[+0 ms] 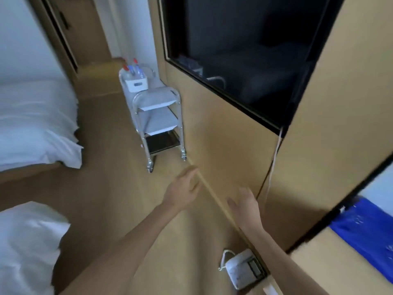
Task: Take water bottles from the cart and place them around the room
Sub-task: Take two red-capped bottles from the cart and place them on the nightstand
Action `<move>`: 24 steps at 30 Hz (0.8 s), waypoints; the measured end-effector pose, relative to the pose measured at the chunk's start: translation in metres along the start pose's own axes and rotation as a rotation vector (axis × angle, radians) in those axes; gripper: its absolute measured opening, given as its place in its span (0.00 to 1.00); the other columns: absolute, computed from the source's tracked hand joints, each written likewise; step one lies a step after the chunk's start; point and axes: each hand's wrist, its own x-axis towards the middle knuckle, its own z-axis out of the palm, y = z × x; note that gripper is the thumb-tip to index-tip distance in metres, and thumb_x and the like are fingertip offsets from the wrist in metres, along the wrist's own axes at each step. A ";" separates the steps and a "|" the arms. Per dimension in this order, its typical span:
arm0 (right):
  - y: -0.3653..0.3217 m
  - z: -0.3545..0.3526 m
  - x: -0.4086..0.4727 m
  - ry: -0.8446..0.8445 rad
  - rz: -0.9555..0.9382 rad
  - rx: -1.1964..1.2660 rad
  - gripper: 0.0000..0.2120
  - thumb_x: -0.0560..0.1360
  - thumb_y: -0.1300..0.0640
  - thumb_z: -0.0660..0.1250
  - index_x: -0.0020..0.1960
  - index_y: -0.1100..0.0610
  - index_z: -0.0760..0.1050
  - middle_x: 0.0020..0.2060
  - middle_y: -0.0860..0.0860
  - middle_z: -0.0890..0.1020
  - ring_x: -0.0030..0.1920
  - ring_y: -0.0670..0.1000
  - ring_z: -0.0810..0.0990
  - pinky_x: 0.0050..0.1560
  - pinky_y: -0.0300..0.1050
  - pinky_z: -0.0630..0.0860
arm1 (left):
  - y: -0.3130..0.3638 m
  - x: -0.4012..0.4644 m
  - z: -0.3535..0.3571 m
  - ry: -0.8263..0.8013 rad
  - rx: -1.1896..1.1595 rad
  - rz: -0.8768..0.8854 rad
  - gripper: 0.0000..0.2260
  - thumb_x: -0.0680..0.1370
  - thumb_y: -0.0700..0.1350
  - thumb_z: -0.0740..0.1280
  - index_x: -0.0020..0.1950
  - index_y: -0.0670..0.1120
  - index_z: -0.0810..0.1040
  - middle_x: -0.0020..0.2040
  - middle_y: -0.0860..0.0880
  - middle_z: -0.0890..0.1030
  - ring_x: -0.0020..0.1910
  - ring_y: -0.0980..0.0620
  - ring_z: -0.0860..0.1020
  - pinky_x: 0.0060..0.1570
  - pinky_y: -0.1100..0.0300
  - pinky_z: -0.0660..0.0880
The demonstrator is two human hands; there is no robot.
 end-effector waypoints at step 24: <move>-0.345 0.353 0.513 -0.271 -0.329 0.246 0.21 0.76 0.57 0.65 0.68 0.59 0.68 0.66 0.52 0.72 0.68 0.51 0.69 0.64 0.36 0.60 | -0.402 0.330 -0.325 0.403 -0.035 -0.506 0.18 0.78 0.47 0.64 0.68 0.51 0.70 0.63 0.51 0.76 0.61 0.52 0.75 0.61 0.55 0.72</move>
